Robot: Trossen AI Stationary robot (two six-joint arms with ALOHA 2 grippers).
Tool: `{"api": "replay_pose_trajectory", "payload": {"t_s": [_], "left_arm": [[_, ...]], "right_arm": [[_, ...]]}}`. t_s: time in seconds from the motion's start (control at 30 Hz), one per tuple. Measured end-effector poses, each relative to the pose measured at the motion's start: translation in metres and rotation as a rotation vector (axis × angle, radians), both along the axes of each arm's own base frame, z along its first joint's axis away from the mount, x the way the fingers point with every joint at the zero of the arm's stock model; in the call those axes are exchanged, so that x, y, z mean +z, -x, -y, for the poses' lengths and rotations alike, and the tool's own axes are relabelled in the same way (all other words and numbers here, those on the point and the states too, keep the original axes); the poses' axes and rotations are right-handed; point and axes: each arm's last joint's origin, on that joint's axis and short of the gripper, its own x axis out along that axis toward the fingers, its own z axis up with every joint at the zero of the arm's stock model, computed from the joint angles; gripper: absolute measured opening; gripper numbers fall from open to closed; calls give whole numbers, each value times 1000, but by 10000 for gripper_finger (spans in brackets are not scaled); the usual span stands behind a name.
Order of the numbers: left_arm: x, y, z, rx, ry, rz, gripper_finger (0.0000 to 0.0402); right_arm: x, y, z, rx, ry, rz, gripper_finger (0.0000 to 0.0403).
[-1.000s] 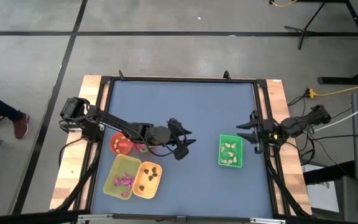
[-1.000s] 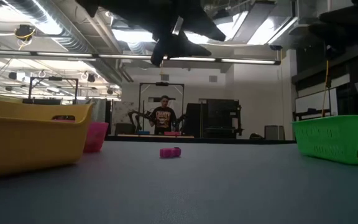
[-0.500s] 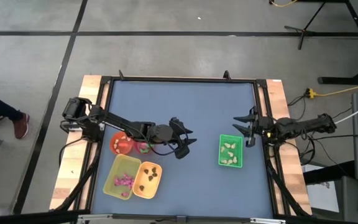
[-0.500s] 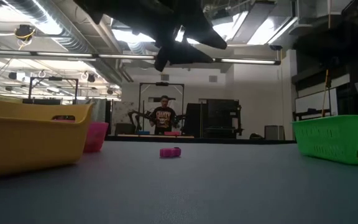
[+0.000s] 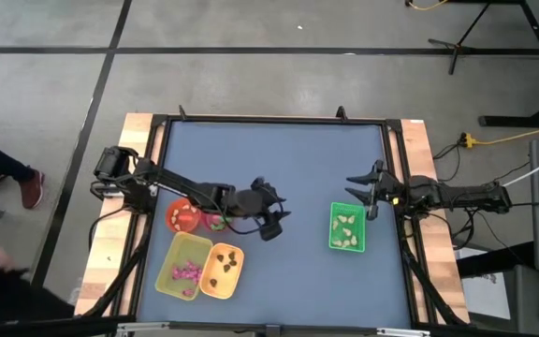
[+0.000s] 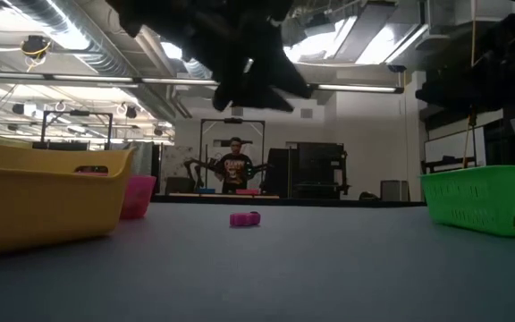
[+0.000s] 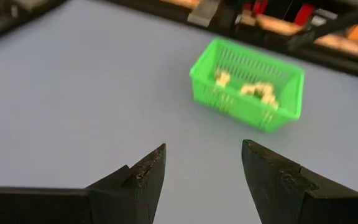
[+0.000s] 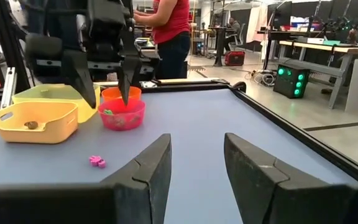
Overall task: Sort Halloween decoration
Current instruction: Put the pink skeleton toy into the light yellow bin
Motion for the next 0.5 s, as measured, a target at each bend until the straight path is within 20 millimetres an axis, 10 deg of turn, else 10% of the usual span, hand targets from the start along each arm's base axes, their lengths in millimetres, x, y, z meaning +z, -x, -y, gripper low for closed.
{"api": "replay_pose_trajectory", "payload": {"t_s": [0.5], "left_arm": [[-47,6,31,-18,86,-224,195]], "right_arm": [[0,0,0,9,24,-9,145]]}}
